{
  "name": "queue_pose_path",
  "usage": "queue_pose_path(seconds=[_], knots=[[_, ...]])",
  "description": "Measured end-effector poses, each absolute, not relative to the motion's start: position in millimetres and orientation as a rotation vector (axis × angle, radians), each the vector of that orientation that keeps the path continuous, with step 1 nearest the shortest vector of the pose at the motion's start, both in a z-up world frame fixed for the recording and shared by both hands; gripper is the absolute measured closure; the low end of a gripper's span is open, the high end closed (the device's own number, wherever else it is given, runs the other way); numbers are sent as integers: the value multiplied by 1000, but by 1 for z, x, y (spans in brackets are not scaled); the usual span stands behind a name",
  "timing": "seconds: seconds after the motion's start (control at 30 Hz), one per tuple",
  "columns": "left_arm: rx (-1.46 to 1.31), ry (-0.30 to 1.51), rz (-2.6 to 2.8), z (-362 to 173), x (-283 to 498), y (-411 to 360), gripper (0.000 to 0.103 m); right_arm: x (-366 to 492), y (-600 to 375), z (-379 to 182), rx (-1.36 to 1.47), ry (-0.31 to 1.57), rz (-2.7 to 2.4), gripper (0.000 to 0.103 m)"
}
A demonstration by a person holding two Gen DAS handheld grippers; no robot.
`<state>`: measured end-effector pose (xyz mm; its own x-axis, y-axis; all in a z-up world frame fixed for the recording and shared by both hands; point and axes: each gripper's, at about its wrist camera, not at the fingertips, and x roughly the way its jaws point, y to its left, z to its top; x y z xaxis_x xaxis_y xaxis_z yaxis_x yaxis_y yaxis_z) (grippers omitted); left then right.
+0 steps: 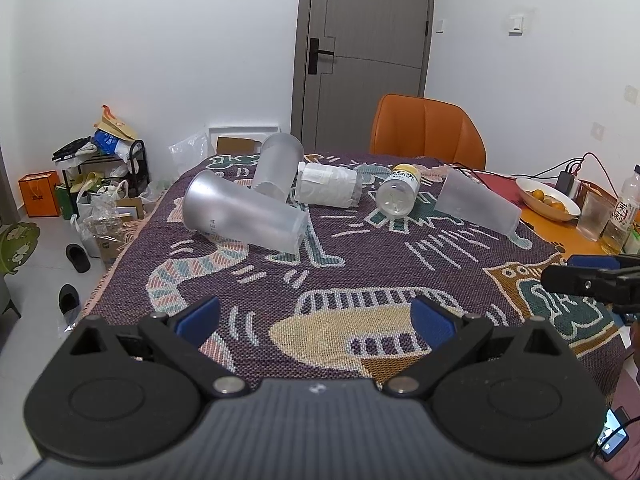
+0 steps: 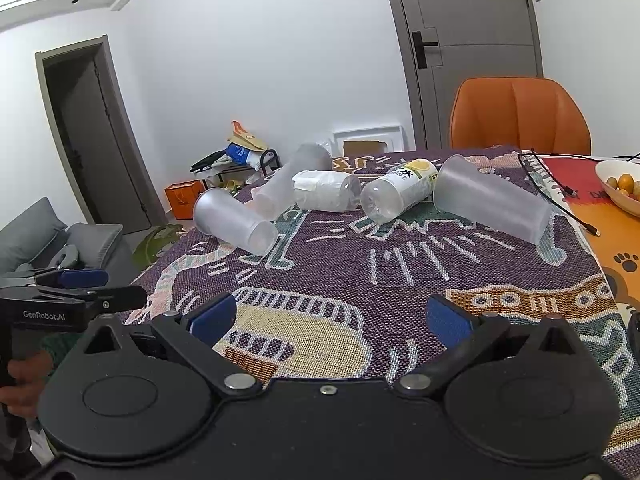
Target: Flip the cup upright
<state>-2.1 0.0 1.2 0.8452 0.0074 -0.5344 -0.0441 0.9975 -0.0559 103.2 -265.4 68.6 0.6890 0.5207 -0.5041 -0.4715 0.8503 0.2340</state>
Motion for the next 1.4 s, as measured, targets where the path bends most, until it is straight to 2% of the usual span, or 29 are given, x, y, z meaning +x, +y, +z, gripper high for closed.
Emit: queue_pose_path(seconds=[1.4], knots=[[-93, 582, 44, -9, 5, 11, 2, 112, -261, 59, 88, 618, 557, 0]])
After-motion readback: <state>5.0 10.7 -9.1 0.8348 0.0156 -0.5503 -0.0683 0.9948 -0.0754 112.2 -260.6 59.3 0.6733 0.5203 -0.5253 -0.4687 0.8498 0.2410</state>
